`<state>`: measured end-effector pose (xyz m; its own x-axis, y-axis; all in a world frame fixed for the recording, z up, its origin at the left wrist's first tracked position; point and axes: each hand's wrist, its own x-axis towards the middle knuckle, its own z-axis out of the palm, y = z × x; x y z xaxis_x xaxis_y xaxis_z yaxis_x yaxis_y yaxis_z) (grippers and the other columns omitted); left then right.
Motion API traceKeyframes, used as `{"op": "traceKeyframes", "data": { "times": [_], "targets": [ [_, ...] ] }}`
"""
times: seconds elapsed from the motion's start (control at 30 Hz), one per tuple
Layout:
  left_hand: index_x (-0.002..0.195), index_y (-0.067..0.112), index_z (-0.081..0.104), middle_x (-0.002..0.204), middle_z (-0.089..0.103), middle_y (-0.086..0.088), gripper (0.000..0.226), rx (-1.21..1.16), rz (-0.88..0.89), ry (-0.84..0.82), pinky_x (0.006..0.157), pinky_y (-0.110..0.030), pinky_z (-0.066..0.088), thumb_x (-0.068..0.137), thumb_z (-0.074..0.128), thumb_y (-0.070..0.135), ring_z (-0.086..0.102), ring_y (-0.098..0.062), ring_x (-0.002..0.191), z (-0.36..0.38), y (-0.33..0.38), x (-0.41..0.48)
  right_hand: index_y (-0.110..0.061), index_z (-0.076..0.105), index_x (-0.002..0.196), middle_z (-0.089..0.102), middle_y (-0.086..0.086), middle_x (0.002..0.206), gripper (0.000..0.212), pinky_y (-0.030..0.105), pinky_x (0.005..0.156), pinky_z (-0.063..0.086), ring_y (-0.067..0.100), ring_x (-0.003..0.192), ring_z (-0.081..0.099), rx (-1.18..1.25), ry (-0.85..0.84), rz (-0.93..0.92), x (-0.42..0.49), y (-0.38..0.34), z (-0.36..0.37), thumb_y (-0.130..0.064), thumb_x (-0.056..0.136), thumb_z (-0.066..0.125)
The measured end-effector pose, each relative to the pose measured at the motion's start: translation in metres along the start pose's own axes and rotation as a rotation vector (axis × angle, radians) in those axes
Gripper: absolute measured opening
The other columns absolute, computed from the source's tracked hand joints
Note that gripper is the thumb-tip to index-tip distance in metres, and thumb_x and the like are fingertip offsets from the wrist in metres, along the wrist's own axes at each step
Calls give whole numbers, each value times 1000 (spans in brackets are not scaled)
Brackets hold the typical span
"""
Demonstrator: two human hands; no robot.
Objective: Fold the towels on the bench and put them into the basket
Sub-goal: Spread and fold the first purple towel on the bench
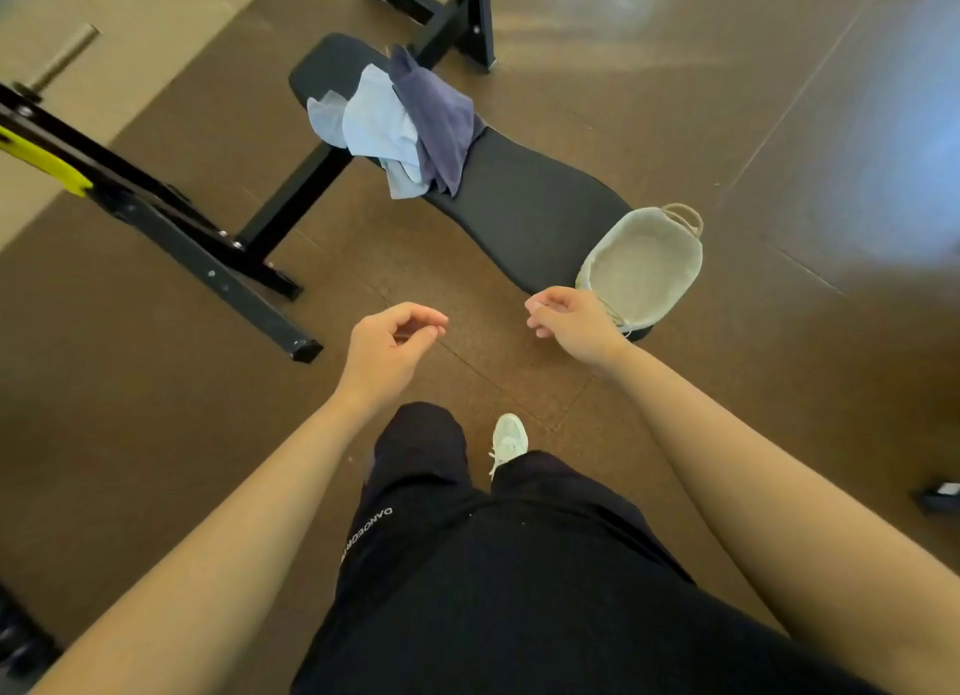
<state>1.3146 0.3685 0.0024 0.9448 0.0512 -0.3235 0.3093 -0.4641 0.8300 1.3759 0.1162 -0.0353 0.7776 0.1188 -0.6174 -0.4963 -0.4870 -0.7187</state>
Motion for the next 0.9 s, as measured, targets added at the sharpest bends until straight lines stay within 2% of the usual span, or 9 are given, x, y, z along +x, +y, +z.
{"op": "traceKeyframes", "data": {
  "times": [0.07, 0.2, 0.33, 0.4, 0.57, 0.63, 0.7, 0.77, 0.9],
  "targets": [
    [96, 25, 77, 93, 78, 8, 22, -6, -3, -10, 86, -29, 56, 96, 67, 6, 72, -8, 92, -14, 8, 43, -19, 70, 108, 74, -1, 100, 19, 27, 90, 53, 18, 96, 71, 10, 16, 14, 34, -23, -7, -32, 102, 58],
    [92, 30, 76, 91, 78, 7, 29, -22, 12, -12, 87, -28, 57, 95, 65, 3, 72, -10, 92, -37, 20, 141, -21, 72, 100, 75, 1, 98, 14, 34, 95, 57, 18, 91, 71, 79, 76, 59, 112, -59, -18, -27, 100, 60],
    [92, 31, 76, 90, 78, 10, 29, -11, 64, -111, 88, -28, 56, 94, 66, 4, 73, -9, 92, -64, 31, 248, -14, 72, 105, 74, 2, 94, 18, 34, 93, 56, 14, 81, 66, 162, 170, 107, 184, -106, -28, -25, 101, 59],
    [93, 30, 76, 89, 78, 12, 25, 8, 61, -159, 88, -29, 56, 94, 67, 7, 73, -7, 92, -81, 36, 300, -15, 72, 106, 73, 0, 91, 18, 34, 92, 56, 13, 79, 65, 188, 213, 148, 213, -131, -33, -26, 102, 58],
    [89, 36, 72, 87, 75, 15, 27, 63, 58, -264, 83, -19, 52, 96, 67, 10, 68, 3, 85, -113, 51, 417, -16, 70, 114, 74, 0, 96, 22, 26, 81, 51, 12, 84, 66, 209, 250, 201, 275, -186, -48, -29, 104, 55],
    [92, 32, 73, 92, 75, 7, 22, 70, 9, -283, 82, -18, 51, 97, 66, 12, 68, -1, 88, -116, 51, 455, -15, 70, 116, 74, 2, 99, 23, 24, 81, 51, 12, 86, 66, 224, 273, 216, 296, -198, -52, -29, 105, 55],
    [96, 27, 75, 96, 75, 2, 16, 70, -59, -290, 87, -25, 54, 98, 65, 14, 69, -13, 95, -116, 43, 490, -15, 69, 119, 73, 3, 102, 24, 25, 83, 52, 13, 89, 67, 239, 280, 235, 322, -207, -55, -29, 105, 54],
    [100, 25, 75, 97, 74, 4, 14, 95, -113, -305, 92, -31, 56, 98, 64, 16, 69, -17, 98, -113, 31, 520, -16, 68, 120, 73, 1, 102, 24, 26, 87, 54, 14, 92, 69, 242, 263, 229, 352, -210, -52, -30, 105, 55],
    [104, 22, 75, 97, 73, 3, 13, 207, -193, -390, 84, -28, 55, 99, 64, 18, 69, -18, 98, -103, -1, 568, -19, 69, 117, 73, -1, 101, 21, 28, 87, 55, 14, 93, 70, 212, 182, 200, 418, -204, -36, -30, 102, 60]
  ]
}}
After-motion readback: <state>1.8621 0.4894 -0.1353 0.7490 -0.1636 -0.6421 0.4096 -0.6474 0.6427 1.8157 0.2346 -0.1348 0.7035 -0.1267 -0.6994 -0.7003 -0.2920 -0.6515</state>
